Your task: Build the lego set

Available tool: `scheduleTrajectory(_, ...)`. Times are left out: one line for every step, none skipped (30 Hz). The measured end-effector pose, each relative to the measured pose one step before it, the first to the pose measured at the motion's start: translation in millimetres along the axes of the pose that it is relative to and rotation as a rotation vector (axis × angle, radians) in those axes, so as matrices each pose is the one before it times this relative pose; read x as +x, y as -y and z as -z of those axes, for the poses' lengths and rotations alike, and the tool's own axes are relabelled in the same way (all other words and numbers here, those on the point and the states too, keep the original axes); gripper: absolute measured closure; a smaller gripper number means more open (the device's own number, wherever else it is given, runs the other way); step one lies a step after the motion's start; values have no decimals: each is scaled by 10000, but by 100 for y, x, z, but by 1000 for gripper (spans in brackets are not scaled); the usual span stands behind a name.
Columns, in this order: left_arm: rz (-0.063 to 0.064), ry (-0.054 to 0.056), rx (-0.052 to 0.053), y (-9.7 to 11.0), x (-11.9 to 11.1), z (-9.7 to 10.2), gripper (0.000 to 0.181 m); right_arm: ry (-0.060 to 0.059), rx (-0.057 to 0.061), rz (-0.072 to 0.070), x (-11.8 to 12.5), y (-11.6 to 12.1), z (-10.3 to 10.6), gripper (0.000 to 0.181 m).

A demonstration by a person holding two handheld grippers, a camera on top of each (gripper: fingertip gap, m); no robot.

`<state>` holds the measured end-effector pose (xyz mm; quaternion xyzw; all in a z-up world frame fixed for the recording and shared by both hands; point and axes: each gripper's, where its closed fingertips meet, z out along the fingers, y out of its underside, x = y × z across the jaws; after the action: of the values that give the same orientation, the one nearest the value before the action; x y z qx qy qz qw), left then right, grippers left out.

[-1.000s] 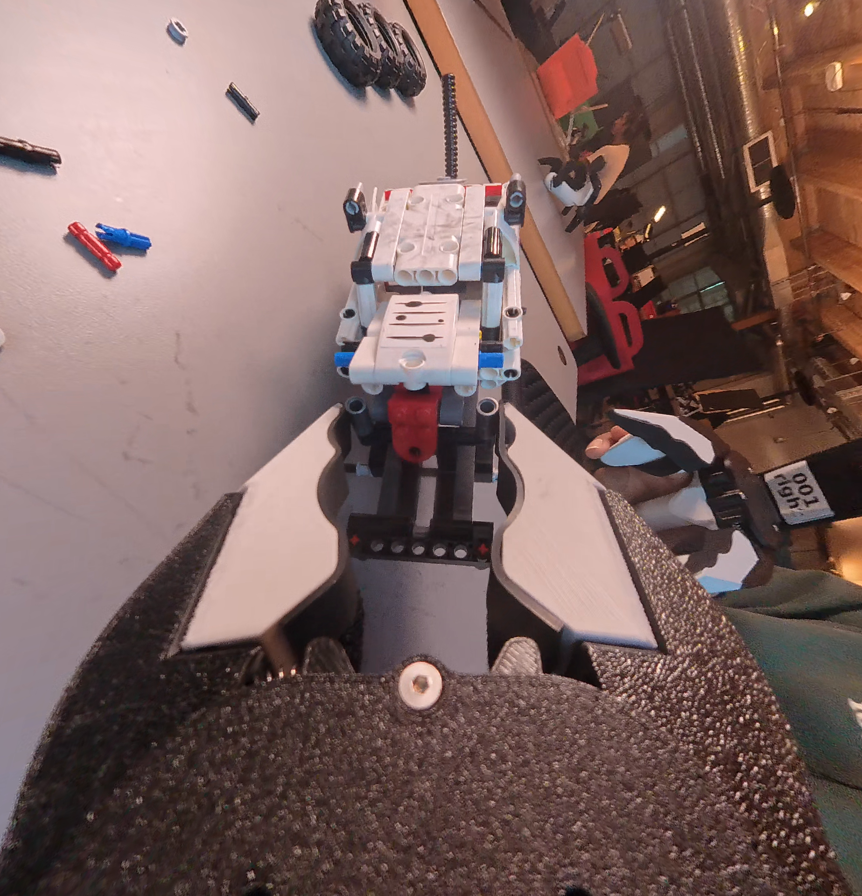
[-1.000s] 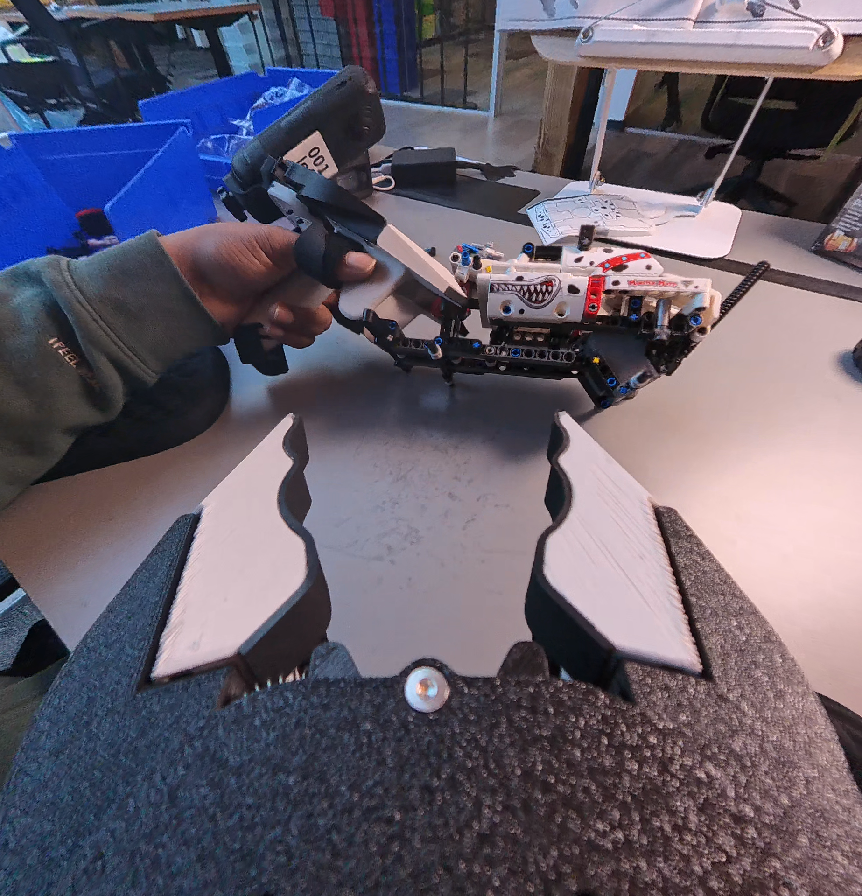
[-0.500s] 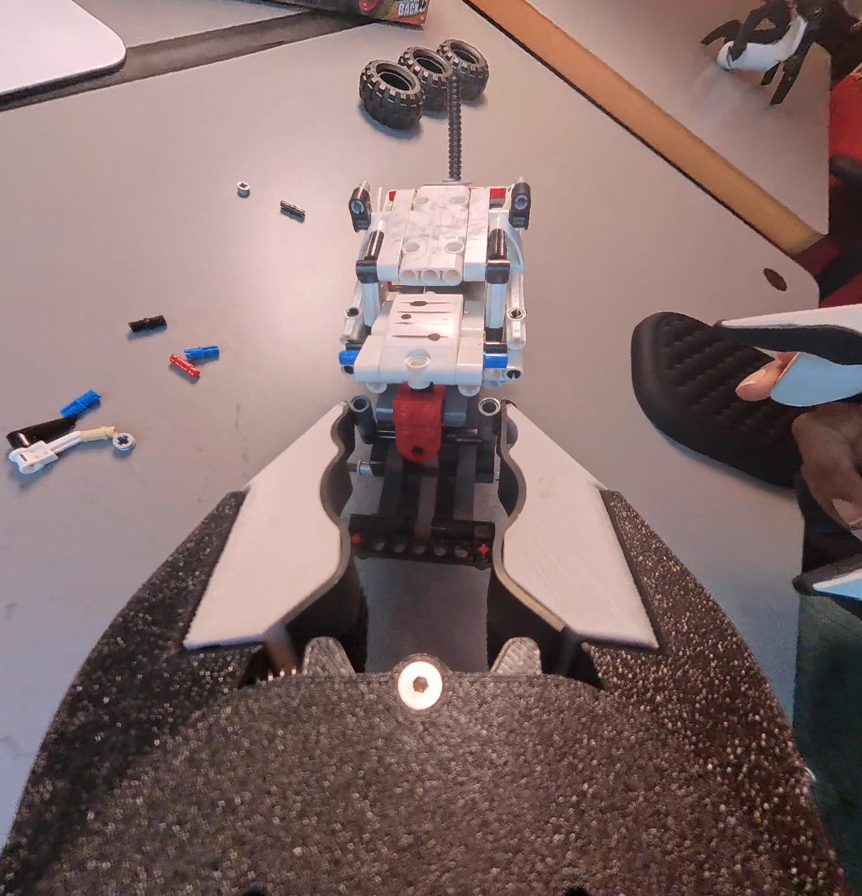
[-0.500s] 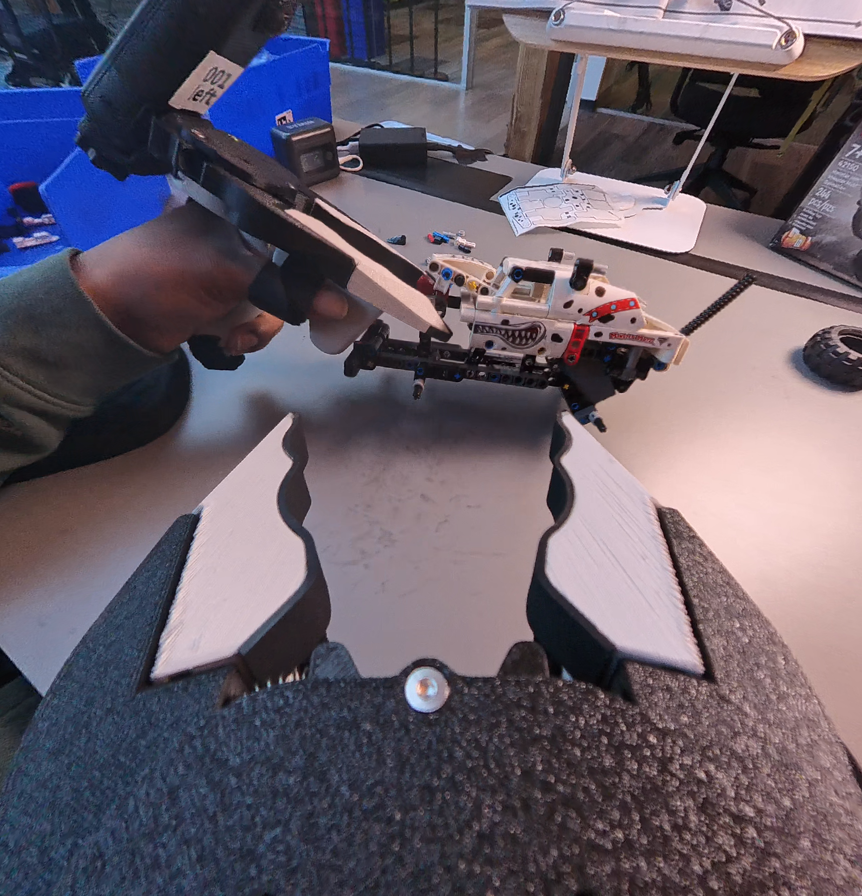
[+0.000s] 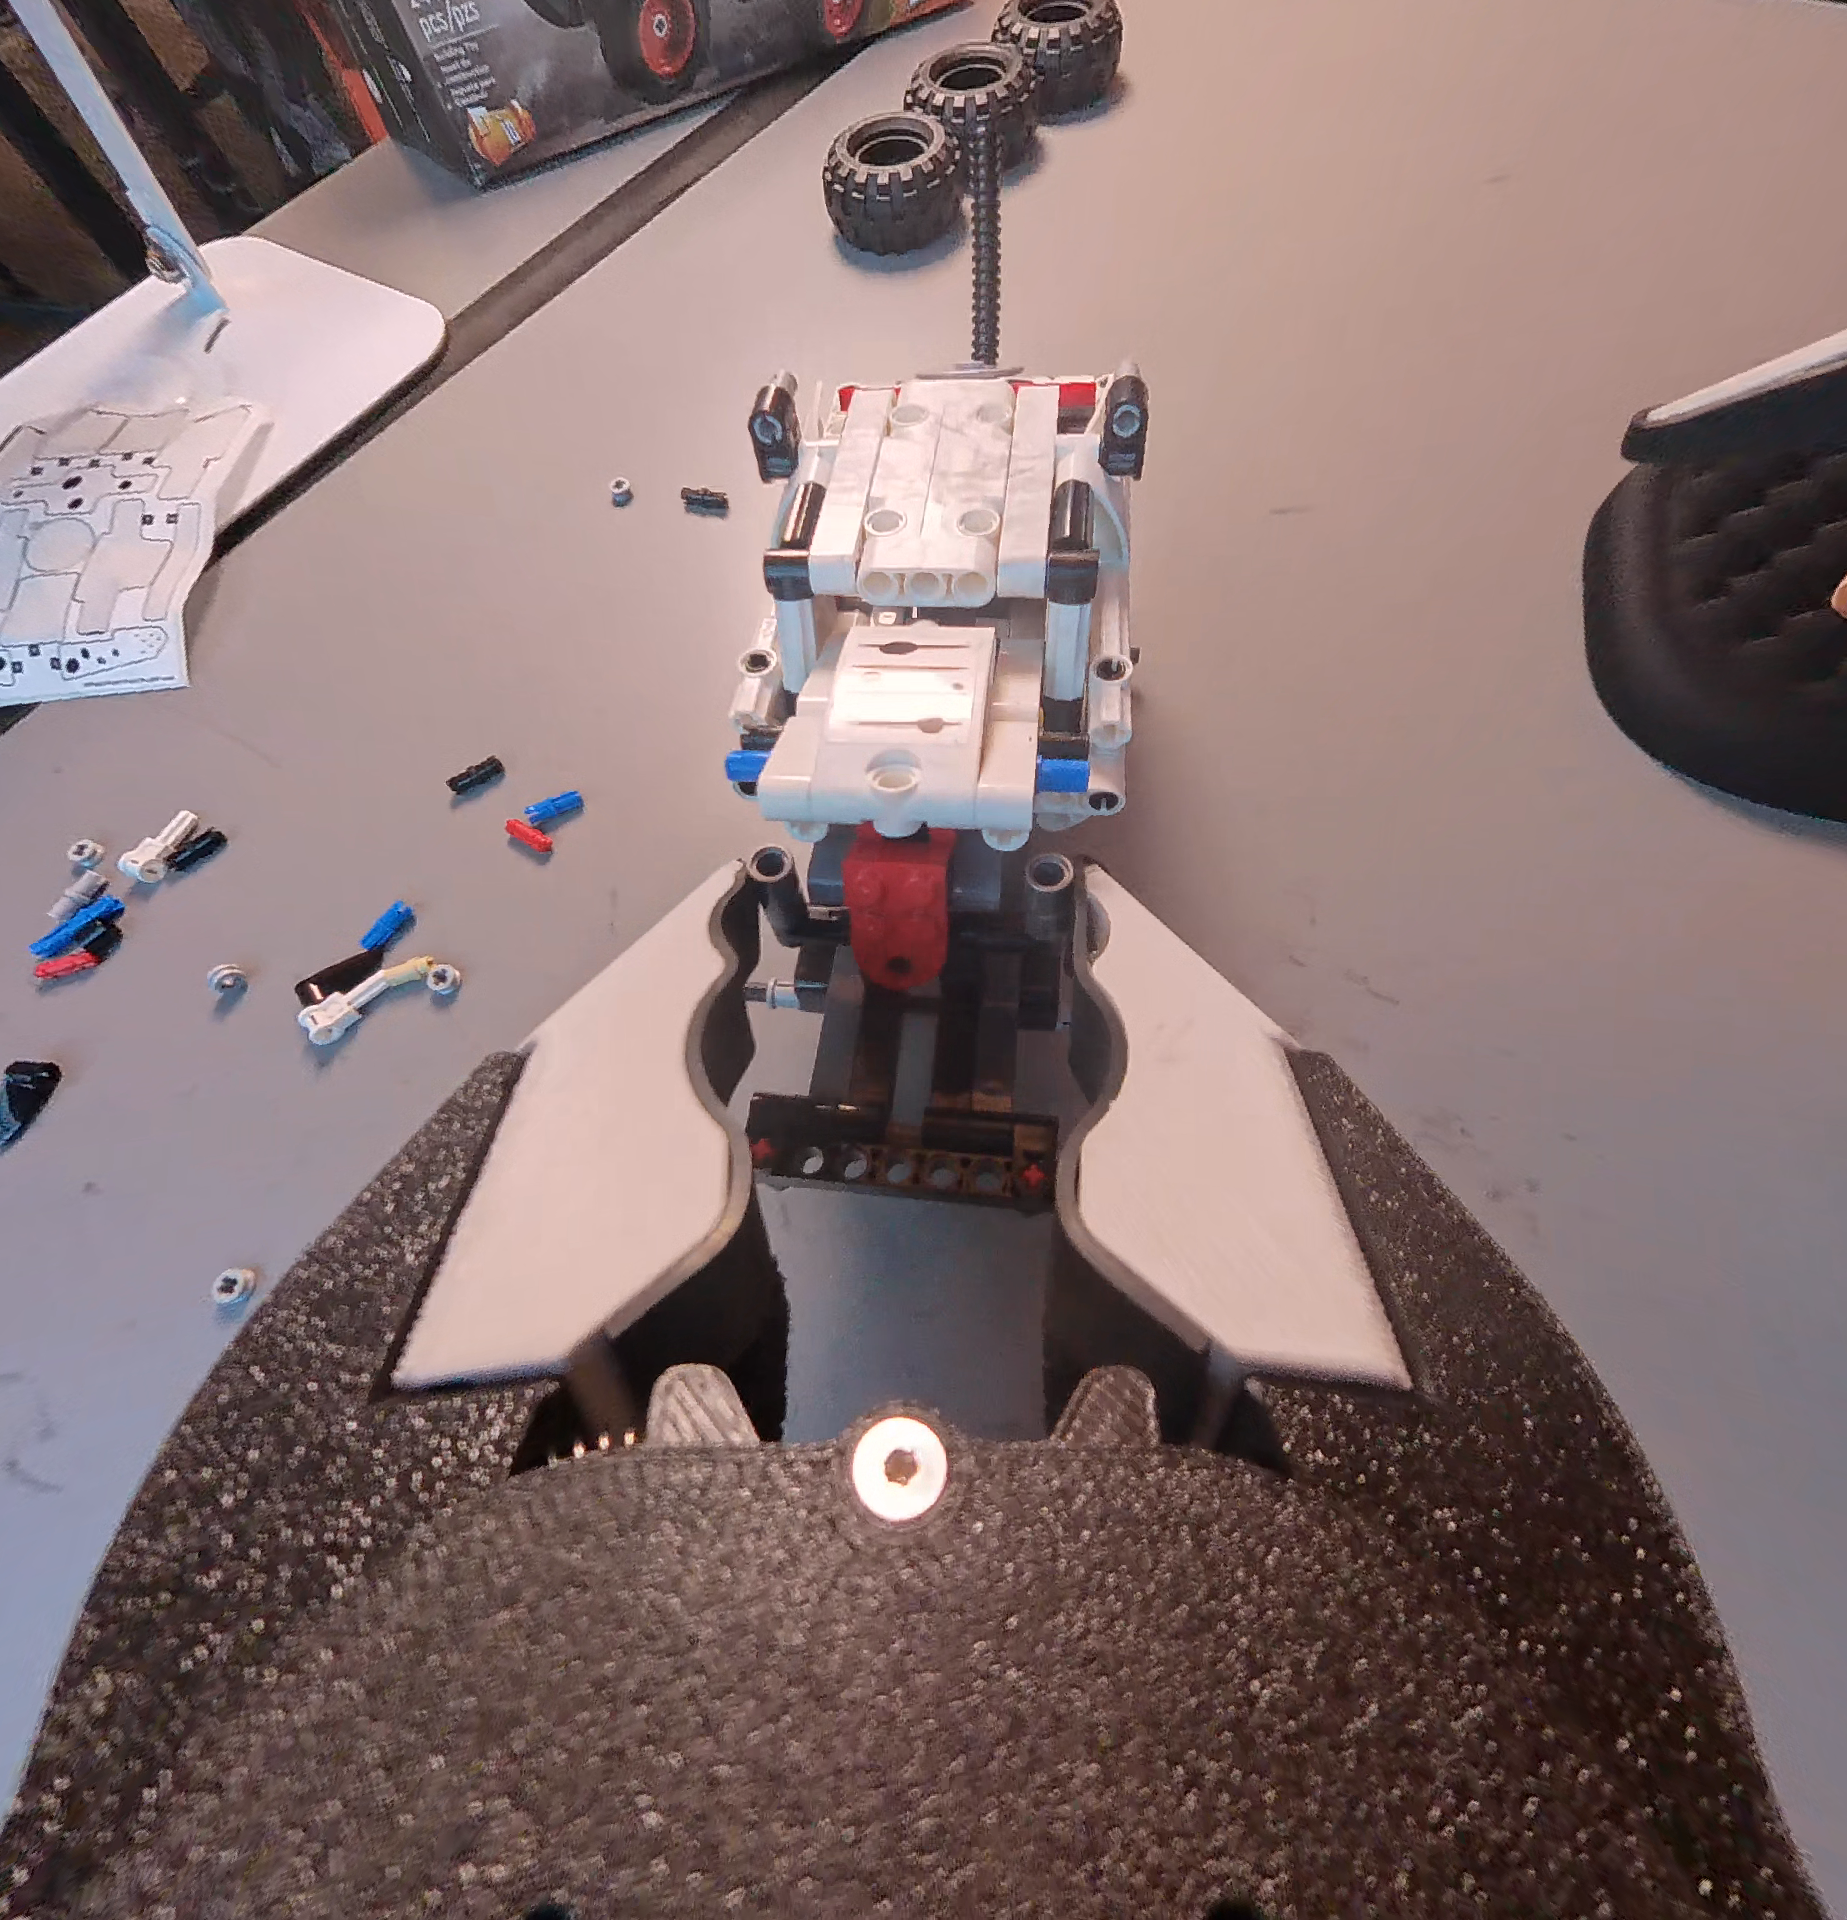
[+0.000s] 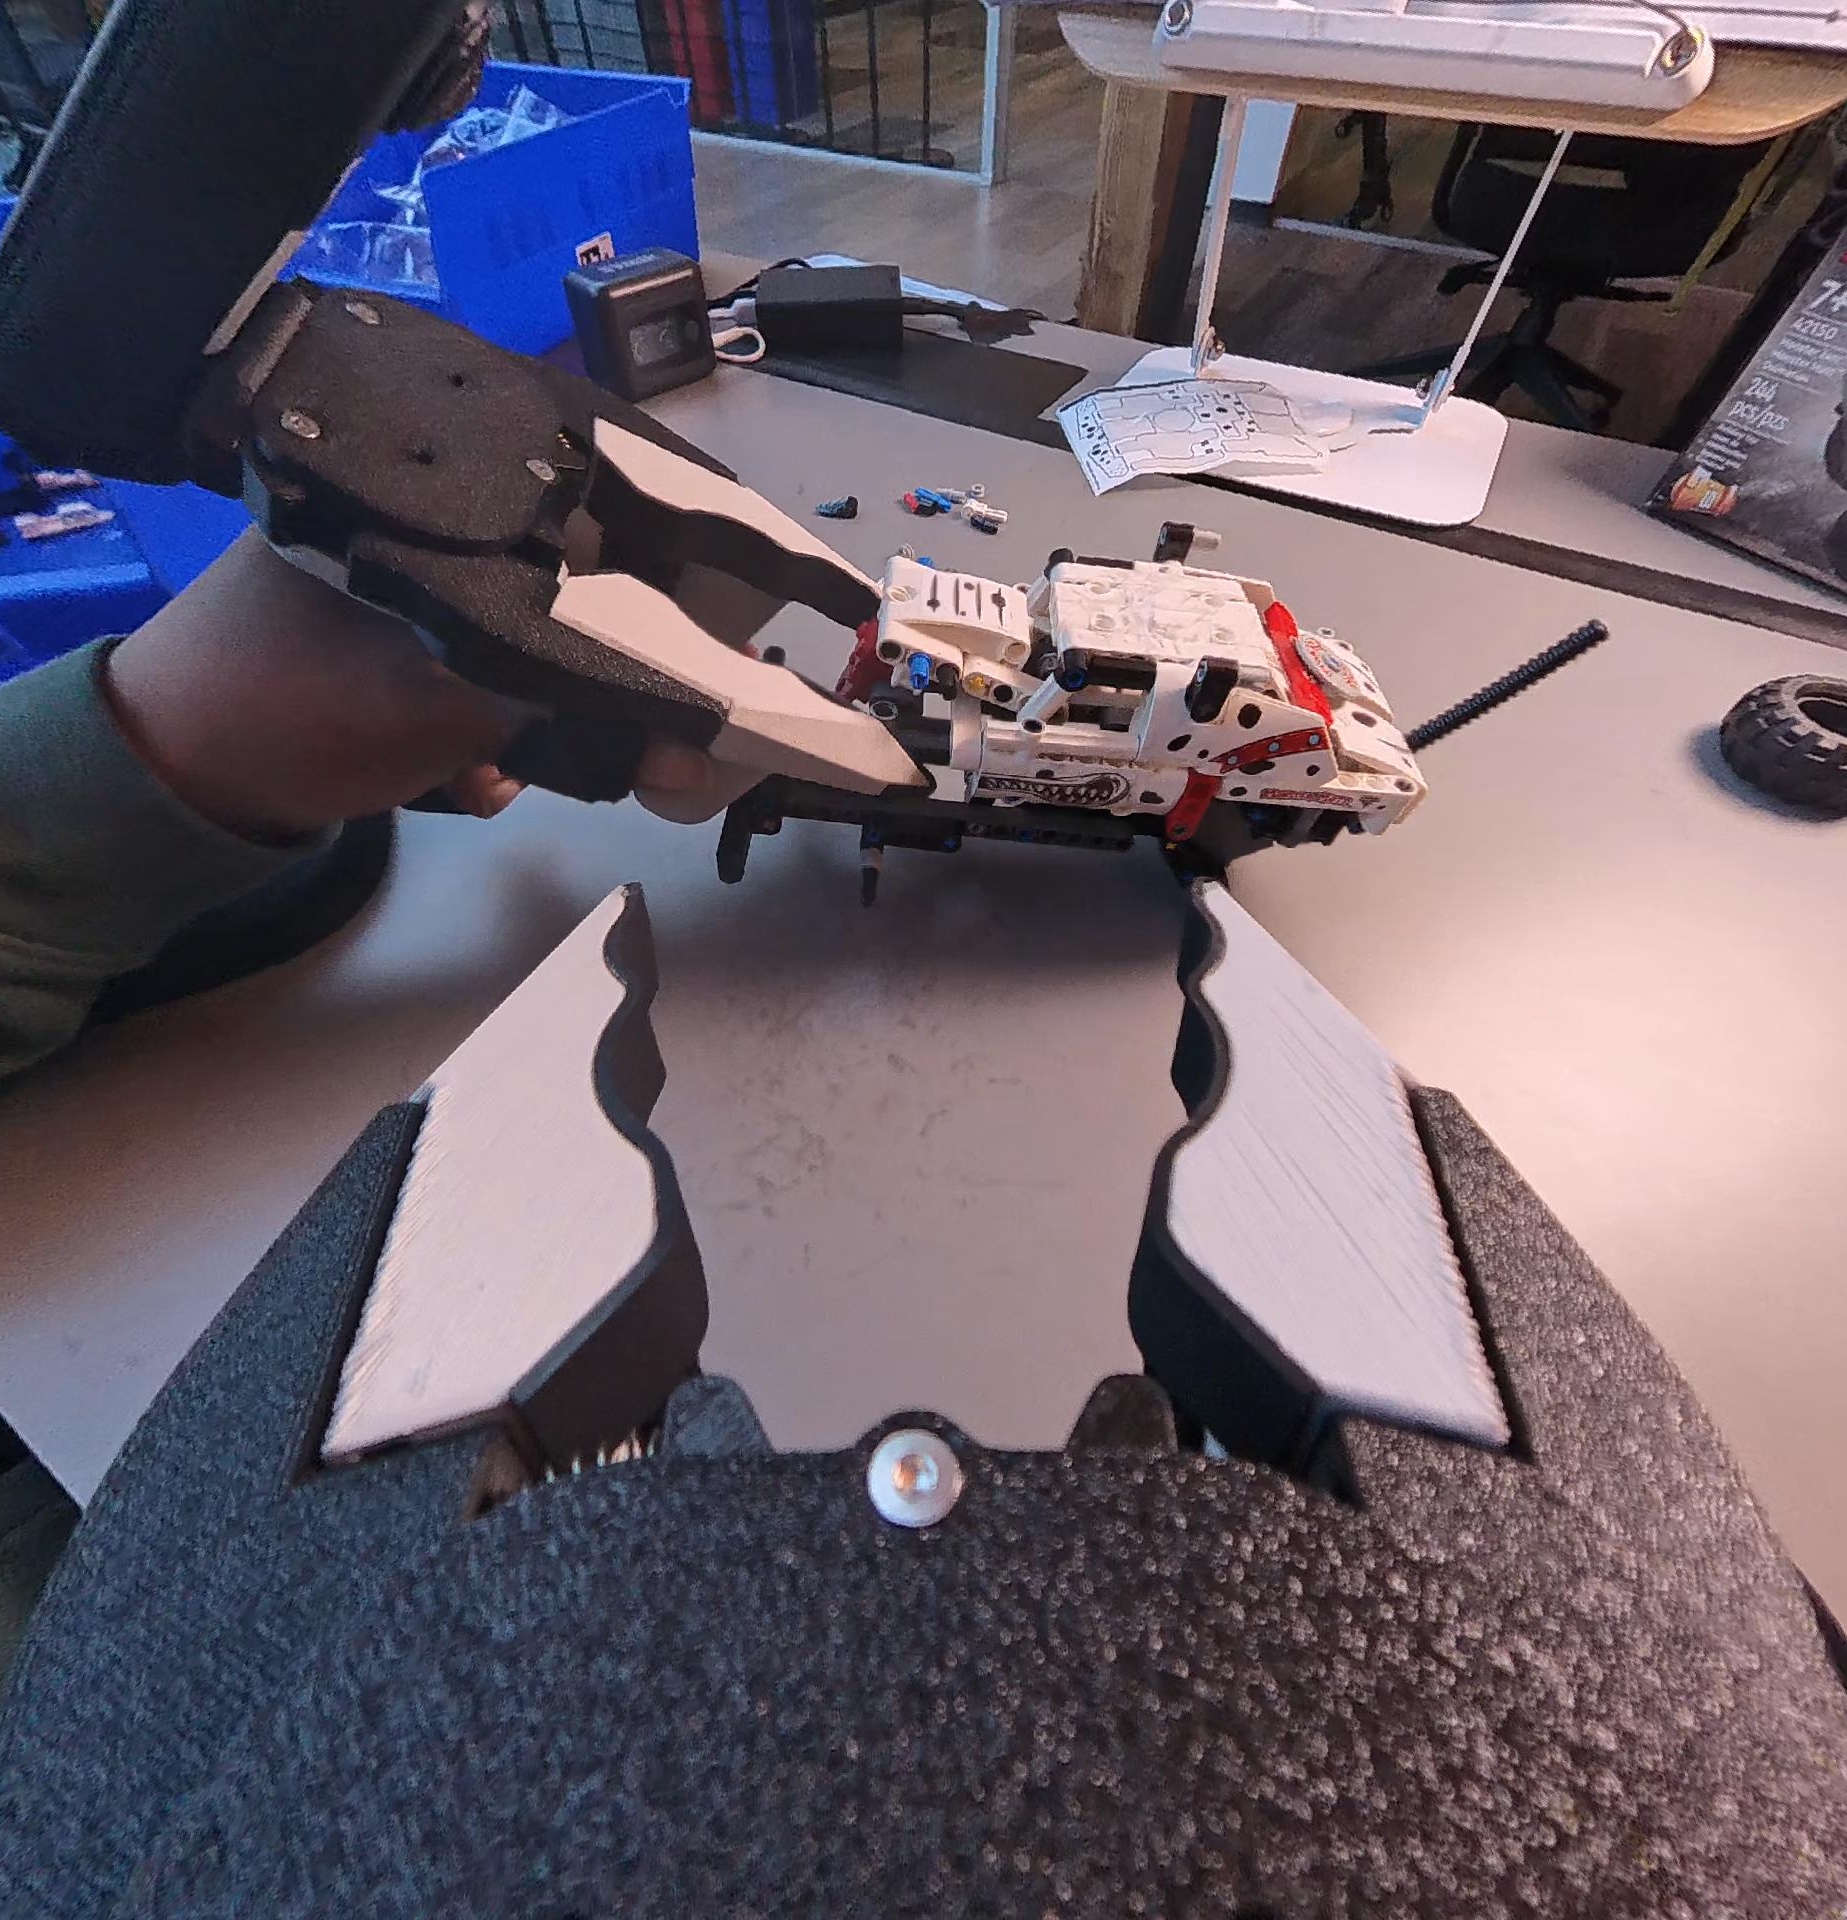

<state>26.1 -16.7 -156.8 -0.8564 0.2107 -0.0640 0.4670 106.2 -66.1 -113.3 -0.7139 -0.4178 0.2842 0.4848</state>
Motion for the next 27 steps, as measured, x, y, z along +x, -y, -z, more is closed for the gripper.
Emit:
scheduleTrajectory(-62,100,15,-44,40,-3,122,-5,6,-12,54,-15,27,81)
scheduleTrajectory(-73,128,-16,-90,-4,-8,122,-9,2,-7,54,-14,14,81)
scheduleTrajectory(-117,150,-48,-151,-8,3,122,1,2,-3,33,-16,18,81)
scheduleTrajectory(-124,154,-42,-149,10,-30,122,3,2,-7,28,-35,11,81)
scheduleTrajectory(-101,161,-62,-190,-14,-31,122,2,1,-5,35,-31,-1,81)
scheduleTrajectory(-87,120,-82,-215,21,-59,121,6,-8,-5,19,-36,-11,81)
scheduleTrajectory(-65,109,-45,-163,12,-40,121,11,-9,-1,-3,-43,-25,81)
scheduleTrajectory(-80,113,-6,-95,25,-21,121,7,-6,-1,2,-38,-28,81)
scheduleTrajectory(-127,100,-11,-72,53,-20,121,2,-10,-2,13,-38,-13,81)
scheduleTrajectory(-215,135,-15,-48,25,2,121,-1,-5,-1,18,-41,-20,81)
scheduleTrajectory(-272,178,-42,-55,4,15,122,-12,-2,-4,41,-24,1,81)
scheduleTrajectory(-330,201,-37,-24,27,19,122,-10,1,-5,52,-11,6,81)
scheduleTrajectory(-355,220,19,57,47,51,122,-10,4,-7,60,-14,20,81)
scheduleTrajectory(-376,228,24,68,50,51,122,-10,6,-4,58,2,39,81)
scheduleTrajectory(-407,258,17,74,24,61,122,-15,10,-4,75,21,59,81)
scheduleTrajectory(-472,288,12,70,9,52,122,-17,27,-10,83,47,68,81)
scheduleTrajectory(-501,349,59,151,-104,93,122,-20,17,-8,108,28,86,81)
scheduleTrajectory(-611,401,9,72,-181,81,122,-35,14,1,148,42,99,81)
scheduleTrajectory(-622,421,-15,20,-230,50,122,-45,15,7,182,52,129,81)
scheduleTrajectory(-563,345,21,36,-120,60,122,-61,31,-2,223,77,141,81)
scheduleTrajectory(-450,254,31,76,-16,58,122,-54,34,-13,234,79,144,81)
scheduleTrajectory(-436,257,66,130,-18,77,122,-35,26,-20,201,67,124,81)
scheduleTrajectory(-486,288,90,183,-64,87,122,-35,23,-20,187,37,112,81)
scheduleTrajectory(-507,314,99,222,-86,87,123,-32,14,-10,162,26,87,81)
scheduleTrajectory(-509,320,117,242,-87,73,123,-33,1,-2,159,4,76,81)
scheduleTrajectory(-489,293,99,214,-45,54,123,-29,9,-2,137,21,84,81)
scheduleTrajectory(-459,270,103,230,-41,33,123,-24,9,-1,122,29,92,81)
